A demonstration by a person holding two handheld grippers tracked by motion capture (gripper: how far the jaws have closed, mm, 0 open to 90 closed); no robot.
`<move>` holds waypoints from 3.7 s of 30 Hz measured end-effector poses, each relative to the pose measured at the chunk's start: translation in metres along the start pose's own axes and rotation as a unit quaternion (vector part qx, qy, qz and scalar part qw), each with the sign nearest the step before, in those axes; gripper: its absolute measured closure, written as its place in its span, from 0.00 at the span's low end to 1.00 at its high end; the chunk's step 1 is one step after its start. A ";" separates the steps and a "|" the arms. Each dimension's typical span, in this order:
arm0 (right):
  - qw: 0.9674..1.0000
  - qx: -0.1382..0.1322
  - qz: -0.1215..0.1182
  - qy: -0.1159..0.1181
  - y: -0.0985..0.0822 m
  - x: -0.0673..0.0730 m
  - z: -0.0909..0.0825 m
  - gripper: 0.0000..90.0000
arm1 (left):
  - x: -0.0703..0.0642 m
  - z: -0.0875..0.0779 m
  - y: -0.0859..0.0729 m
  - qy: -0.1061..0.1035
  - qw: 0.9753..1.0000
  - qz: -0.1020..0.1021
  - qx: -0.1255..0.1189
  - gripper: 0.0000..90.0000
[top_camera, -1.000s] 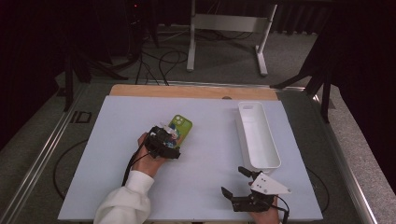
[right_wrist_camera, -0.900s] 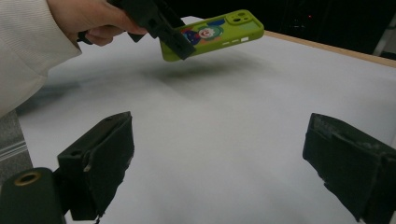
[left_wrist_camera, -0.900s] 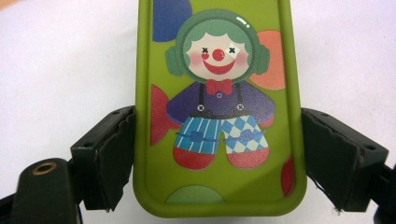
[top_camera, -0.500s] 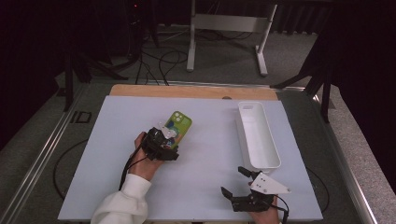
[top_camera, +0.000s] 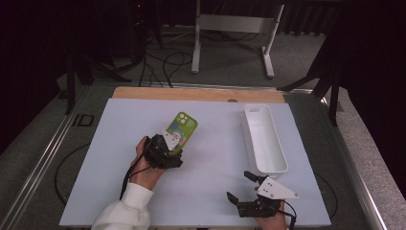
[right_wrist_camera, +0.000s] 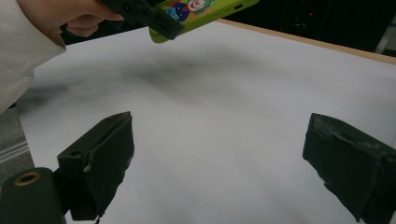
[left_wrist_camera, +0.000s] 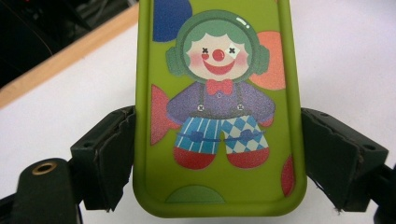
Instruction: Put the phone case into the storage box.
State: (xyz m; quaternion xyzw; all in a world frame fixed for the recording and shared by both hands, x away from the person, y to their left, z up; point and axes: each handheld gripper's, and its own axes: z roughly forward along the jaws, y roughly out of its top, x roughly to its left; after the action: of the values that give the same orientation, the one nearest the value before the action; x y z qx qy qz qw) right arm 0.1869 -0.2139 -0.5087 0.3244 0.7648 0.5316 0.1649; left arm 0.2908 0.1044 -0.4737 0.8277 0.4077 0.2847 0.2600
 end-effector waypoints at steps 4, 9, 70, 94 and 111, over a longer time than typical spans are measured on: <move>1.000 -0.001 0.005 -0.002 0.001 -0.002 -0.001 0.10 | -0.001 -0.006 -0.003 0.000 1.000 0.002 -0.015 0.18; 1.000 -0.007 0.018 -0.002 0.004 -0.006 -0.003 0.10 | -0.003 -0.010 -0.008 0.000 1.000 0.009 -0.025 0.18; 0.997 0.025 0.075 0.014 0.115 -0.020 0.055 0.10 | -0.013 -0.039 -0.030 -0.041 0.991 -0.012 -0.125 0.18; 0.994 0.030 0.097 0.047 0.120 -0.017 0.078 0.10 | -0.018 -0.049 -0.025 -0.050 0.988 -0.002 -0.145 0.18; 0.990 0.033 0.117 0.068 0.118 -0.015 0.092 0.14 | -0.022 -0.054 -0.022 -0.056 0.986 0.001 -0.154 0.18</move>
State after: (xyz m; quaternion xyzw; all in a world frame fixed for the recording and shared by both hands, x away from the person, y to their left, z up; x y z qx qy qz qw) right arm 0.2903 -0.1329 -0.4368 0.3802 0.7478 0.5429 0.0383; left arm 0.2315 0.1089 -0.4563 0.7928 0.3429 0.2976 0.4066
